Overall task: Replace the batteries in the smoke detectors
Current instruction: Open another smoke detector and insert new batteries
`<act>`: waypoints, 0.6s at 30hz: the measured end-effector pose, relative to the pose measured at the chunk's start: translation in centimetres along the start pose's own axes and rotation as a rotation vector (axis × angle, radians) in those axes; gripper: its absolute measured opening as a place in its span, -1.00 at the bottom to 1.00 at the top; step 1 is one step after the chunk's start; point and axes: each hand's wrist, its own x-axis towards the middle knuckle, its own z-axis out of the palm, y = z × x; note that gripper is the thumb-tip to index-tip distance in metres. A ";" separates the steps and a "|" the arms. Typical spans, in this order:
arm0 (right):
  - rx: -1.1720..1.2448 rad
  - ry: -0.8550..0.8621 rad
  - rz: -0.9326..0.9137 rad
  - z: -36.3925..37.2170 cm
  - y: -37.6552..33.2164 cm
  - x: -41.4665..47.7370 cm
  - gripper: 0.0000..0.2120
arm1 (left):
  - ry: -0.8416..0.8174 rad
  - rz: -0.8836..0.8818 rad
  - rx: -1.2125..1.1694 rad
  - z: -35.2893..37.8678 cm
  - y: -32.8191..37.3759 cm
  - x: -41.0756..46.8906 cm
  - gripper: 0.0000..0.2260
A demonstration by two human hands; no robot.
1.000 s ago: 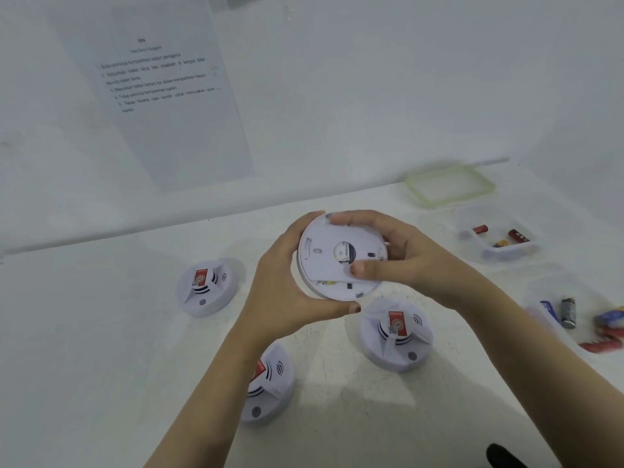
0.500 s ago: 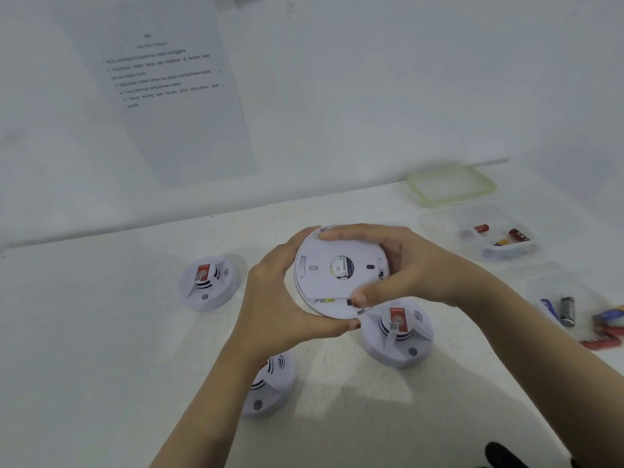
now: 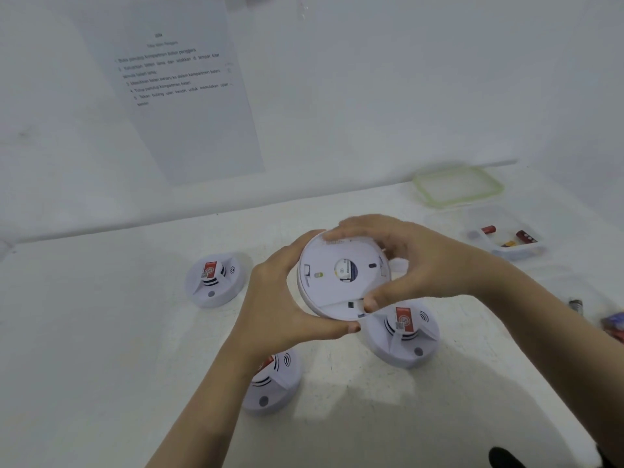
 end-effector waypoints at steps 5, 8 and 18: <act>-0.323 0.123 -0.040 -0.1 -0.5 0.2 -0.39 | -0.012 -0.018 0.179 -0.6 -0.7 0.1 -0.19; -0.472 0.088 -0.087 0.8 -0.4 0.8 -0.41 | -0.054 -0.067 0.220 -0.9 -1.6 0.1 -0.17; -0.335 0.233 -0.097 1.8 2.5 2.8 -0.47 | -0.034 -0.147 0.259 -2.9 -3.6 -0.8 -0.23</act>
